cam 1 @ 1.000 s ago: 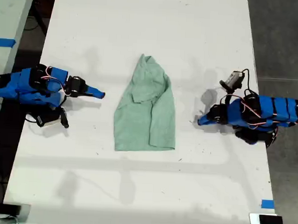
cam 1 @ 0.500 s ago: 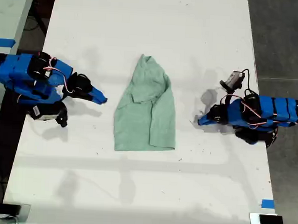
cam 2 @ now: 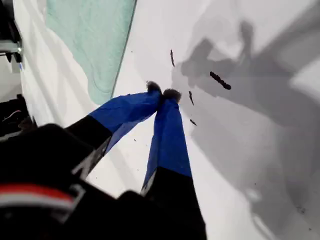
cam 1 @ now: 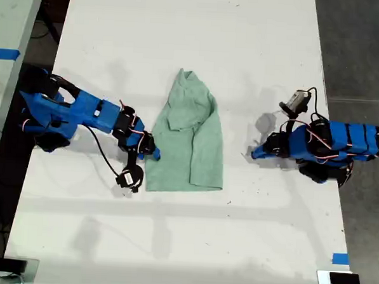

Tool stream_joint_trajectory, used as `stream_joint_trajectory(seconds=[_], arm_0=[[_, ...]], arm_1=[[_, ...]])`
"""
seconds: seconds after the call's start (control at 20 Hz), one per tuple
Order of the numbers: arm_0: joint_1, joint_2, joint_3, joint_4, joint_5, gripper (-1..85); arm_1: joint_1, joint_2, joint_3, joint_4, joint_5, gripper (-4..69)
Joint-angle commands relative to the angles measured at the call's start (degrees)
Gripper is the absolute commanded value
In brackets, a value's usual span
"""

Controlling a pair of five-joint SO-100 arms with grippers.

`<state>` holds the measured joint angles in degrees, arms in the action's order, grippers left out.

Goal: Fold t shirt

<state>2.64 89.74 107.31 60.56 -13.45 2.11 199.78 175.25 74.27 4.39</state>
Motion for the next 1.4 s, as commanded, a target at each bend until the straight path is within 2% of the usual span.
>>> stream_joint_trajectory(seconds=[0.0,0.05,0.25,0.3,0.35,0.5,0.65,0.75,0.8,0.85,0.9,0.95,1.1,1.25,1.35], arm_0=[[-2.81,-3.69,-3.08,-0.18,0.00,10.9],[-4.04,-7.56,-5.63,0.62,4.13,-0.2],[-2.81,-3.16,-16.96,22.94,-8.00,-0.2],[-2.02,-1.58,-23.29,29.27,-8.79,-0.2],[-1.93,1.41,-26.54,30.32,-7.56,-0.2],[-3.87,3.52,-33.40,30.32,-3.60,-0.2],[-5.19,-11.07,-53.79,29.36,4.22,-0.2],[-5.98,-16.96,-56.16,19.16,8.35,-0.2],[-6.15,-19.25,-56.16,14.68,8.44,7.6],[-6.15,-20.92,-56.16,8.44,12.66,21.7],[-6.15,-21.88,-56.07,4.31,15.38,22.2],[-6.06,-21.80,-55.99,2.90,16.08,22.0],[-7.29,-14.59,-53.17,6.68,16.44,17.4],[-10.63,-0.44,-48.96,20.83,15.29,17.2],[-12.66,18.28,-32.87,18.98,15.29,17.2]], arm_1=[[-1.05,0.88,3.25,0.35,-0.26,1.3],[-1.05,0.88,3.25,0.35,-0.26,1.3],[-1.05,0.88,3.25,0.35,-0.26,1.3],[-1.05,0.88,3.25,0.35,-0.35,1.3],[-0.97,0.88,3.25,0.35,-0.35,1.3],[-0.97,0.88,3.25,0.35,-0.35,1.3],[-0.97,0.88,3.25,0.35,-0.26,1.3],[-0.97,0.88,3.25,0.35,-0.26,1.3],[-0.97,0.88,3.25,0.35,-0.26,1.3],[-1.05,0.88,3.25,0.35,-0.26,1.3],[-1.14,0.88,3.25,0.35,-0.35,1.3],[-1.14,0.88,3.25,0.35,-0.35,1.3],[-1.14,0.88,3.25,0.26,-0.62,1.3],[-1.23,0.88,3.25,0.26,-0.70,1.3],[-1.23,0.88,3.25,0.18,-0.70,1.3]])
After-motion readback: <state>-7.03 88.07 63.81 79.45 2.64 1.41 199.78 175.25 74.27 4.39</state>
